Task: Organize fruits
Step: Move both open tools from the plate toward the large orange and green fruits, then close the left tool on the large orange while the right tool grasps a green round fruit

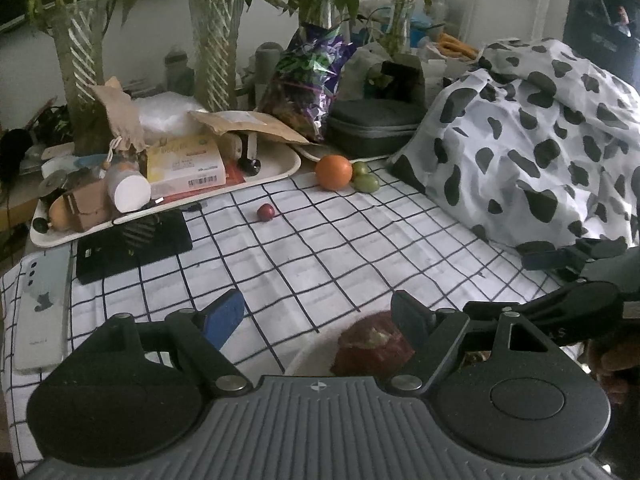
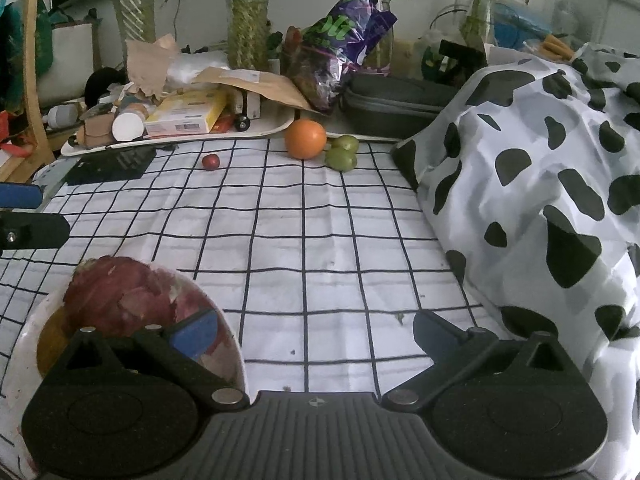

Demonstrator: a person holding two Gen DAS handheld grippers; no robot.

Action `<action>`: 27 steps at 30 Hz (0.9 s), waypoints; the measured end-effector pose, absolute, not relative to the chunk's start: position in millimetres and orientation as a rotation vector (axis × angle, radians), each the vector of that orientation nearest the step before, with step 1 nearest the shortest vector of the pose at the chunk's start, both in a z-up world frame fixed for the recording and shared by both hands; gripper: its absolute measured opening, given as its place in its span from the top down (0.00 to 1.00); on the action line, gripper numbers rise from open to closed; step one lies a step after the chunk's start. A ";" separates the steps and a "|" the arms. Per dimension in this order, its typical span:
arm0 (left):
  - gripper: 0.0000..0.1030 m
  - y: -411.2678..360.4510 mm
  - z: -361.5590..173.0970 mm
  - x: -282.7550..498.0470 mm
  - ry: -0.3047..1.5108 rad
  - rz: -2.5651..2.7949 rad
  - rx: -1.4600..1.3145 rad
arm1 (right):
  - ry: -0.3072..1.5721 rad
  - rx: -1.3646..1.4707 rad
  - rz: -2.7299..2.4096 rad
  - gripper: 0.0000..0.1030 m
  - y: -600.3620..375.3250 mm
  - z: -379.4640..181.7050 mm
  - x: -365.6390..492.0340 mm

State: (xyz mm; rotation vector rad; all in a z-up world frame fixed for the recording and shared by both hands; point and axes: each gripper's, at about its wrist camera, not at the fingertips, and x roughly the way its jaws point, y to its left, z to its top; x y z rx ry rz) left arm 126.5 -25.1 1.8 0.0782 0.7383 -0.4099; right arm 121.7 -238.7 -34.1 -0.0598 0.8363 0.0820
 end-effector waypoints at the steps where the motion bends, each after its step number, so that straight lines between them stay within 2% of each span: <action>1: 0.22 -24.6 1.4 129.4 0.741 -0.410 0.077 | 0.836 -0.062 0.083 0.00 -238.5 -34.4 124.1; 11: 0.22 -18.0 -2.4 164.2 0.777 -0.481 -0.036 | 0.846 -0.080 0.082 0.00 -238.4 -40.4 154.6; 27: 0.23 -36.3 -16.7 203.6 0.766 -0.464 0.134 | 0.851 -0.110 0.081 0.00 -237.1 -47.7 204.6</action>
